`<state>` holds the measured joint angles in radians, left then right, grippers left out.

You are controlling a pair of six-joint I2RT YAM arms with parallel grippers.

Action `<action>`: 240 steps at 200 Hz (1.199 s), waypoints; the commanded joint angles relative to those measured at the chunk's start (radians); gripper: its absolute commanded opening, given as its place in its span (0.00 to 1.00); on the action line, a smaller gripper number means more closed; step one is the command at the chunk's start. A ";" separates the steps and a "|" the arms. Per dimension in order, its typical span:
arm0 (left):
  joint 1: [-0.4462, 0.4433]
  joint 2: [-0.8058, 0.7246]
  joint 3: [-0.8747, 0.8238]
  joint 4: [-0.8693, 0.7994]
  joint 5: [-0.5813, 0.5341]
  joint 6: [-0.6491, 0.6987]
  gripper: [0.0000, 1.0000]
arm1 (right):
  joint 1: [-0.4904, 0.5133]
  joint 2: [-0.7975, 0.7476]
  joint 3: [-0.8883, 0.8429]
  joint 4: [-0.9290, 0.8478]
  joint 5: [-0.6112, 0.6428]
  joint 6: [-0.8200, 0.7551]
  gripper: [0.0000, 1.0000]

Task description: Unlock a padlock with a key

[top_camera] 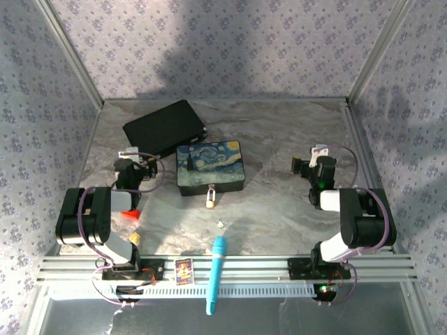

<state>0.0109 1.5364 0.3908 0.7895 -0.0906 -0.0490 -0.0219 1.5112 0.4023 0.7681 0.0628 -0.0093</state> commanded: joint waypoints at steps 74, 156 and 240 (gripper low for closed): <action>0.001 -0.003 0.017 0.033 -0.003 0.011 1.00 | -0.007 0.008 -0.005 0.017 -0.008 -0.017 0.99; 0.000 -0.271 0.010 -0.169 -0.015 -0.012 1.00 | 0.005 -0.166 0.015 -0.158 -0.005 -0.023 0.99; -0.001 -0.609 0.098 -0.666 0.067 -0.619 1.00 | -0.066 -0.346 0.284 -0.799 -0.368 0.348 0.99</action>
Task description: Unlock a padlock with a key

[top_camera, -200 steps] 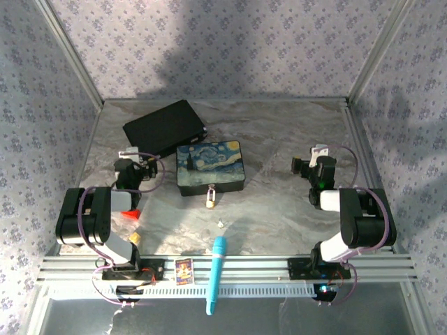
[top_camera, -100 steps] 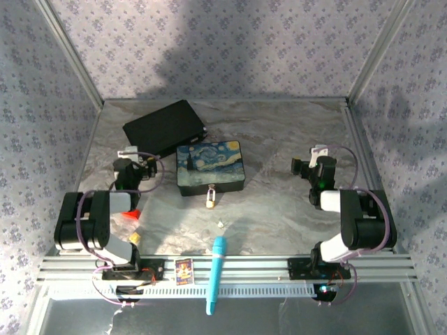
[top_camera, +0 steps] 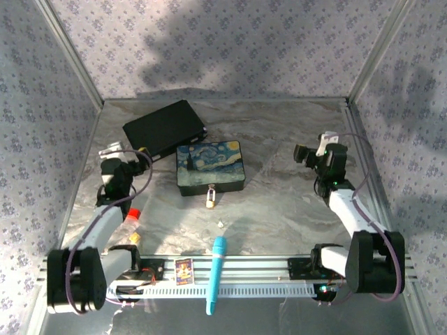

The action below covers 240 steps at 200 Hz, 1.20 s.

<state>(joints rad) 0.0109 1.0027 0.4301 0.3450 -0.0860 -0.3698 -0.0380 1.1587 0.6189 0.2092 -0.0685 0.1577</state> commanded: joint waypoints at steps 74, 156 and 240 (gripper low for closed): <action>-0.298 -0.064 0.220 -0.673 0.306 -0.387 1.00 | 0.404 0.040 0.206 -0.596 -0.090 0.262 0.94; -0.577 -0.070 0.166 -0.721 0.206 -0.600 1.00 | 0.929 0.273 0.255 -0.633 -0.071 0.449 0.62; -0.725 -0.027 0.197 -0.755 0.058 -0.638 1.00 | 1.086 0.431 0.282 -0.572 -0.070 0.545 0.49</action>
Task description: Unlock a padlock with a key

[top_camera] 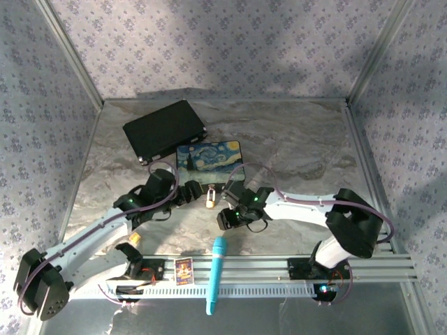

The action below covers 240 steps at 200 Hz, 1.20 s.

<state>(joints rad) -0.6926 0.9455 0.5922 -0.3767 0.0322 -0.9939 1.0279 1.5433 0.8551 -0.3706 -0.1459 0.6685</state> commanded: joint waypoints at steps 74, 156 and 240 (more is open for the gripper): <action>-0.061 0.043 0.045 -0.068 -0.144 -0.016 1.00 | 0.051 0.132 0.088 -0.048 0.088 0.052 0.41; -0.066 0.075 0.064 -0.067 -0.157 0.006 1.00 | 0.041 0.155 0.118 -0.157 0.183 0.047 0.29; -0.068 0.102 0.064 -0.042 -0.149 0.011 1.00 | 0.009 0.036 0.082 -0.092 0.140 0.006 0.30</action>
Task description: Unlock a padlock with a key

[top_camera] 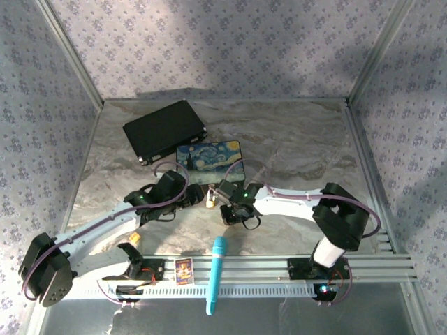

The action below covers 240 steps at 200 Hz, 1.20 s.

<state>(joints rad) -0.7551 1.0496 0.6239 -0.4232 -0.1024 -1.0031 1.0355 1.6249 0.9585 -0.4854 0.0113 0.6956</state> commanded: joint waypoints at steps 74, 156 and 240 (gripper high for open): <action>-0.007 -0.024 0.021 0.006 -0.013 0.010 1.00 | 0.031 0.031 -0.008 0.015 -0.015 -0.059 0.29; -0.008 -0.043 -0.005 0.014 -0.020 -0.016 1.00 | 0.077 0.144 0.040 -0.007 0.030 -0.050 0.24; -0.088 -0.089 -0.171 0.383 -0.065 -0.230 0.90 | -0.030 0.003 -0.059 0.146 -0.185 -0.125 0.02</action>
<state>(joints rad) -0.7910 1.0107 0.5407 -0.2741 -0.1070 -1.0981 1.0382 1.6764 0.9371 -0.4419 -0.0437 0.6010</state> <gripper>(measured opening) 0.925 0.054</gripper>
